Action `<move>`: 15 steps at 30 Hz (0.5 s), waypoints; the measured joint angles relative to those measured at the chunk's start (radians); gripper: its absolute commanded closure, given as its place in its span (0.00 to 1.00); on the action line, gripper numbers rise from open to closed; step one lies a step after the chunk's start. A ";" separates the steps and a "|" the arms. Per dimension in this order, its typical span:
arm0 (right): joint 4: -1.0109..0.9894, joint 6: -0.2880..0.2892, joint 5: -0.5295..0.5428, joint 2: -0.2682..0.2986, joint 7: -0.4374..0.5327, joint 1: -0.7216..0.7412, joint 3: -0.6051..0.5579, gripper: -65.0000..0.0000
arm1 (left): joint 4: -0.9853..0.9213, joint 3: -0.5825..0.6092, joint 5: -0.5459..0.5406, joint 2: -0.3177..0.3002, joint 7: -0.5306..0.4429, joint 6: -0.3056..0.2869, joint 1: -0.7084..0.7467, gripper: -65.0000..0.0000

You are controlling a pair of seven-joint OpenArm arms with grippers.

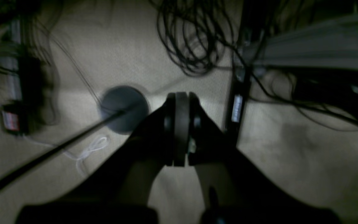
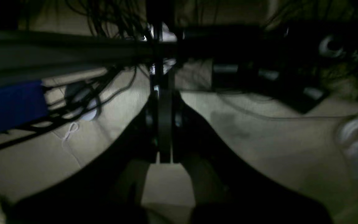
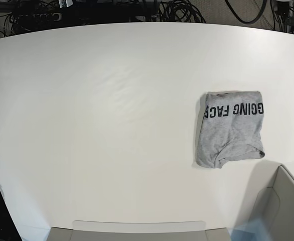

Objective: Fold the T-shirt properly

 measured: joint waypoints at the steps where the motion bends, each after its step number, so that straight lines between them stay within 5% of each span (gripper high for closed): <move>1: -0.069 0.000 -0.008 0.018 0.020 0.029 0.009 1.00 | -0.071 -0.003 -0.002 0.014 -0.012 -0.026 -0.039 1.00; 7: -0.438 -0.010 -0.066 0.151 0.180 0.177 0.104 1.00 | -0.564 -0.127 -0.034 0.071 -0.116 -0.134 -0.299 1.00; 8: -0.481 -0.048 -0.077 0.167 0.197 0.188 0.116 1.00 | -0.655 -0.136 -0.033 0.075 -0.150 -0.138 -0.341 1.00; 10: -0.558 -0.170 -0.120 0.193 0.198 0.215 0.120 1.00 | -0.793 -0.140 -0.032 0.068 -0.199 -0.145 -0.420 1.00; 15: -0.619 -0.604 -0.324 0.184 0.193 0.266 0.119 1.00 | -0.785 -0.144 -0.036 0.060 -0.255 -0.140 -0.529 1.00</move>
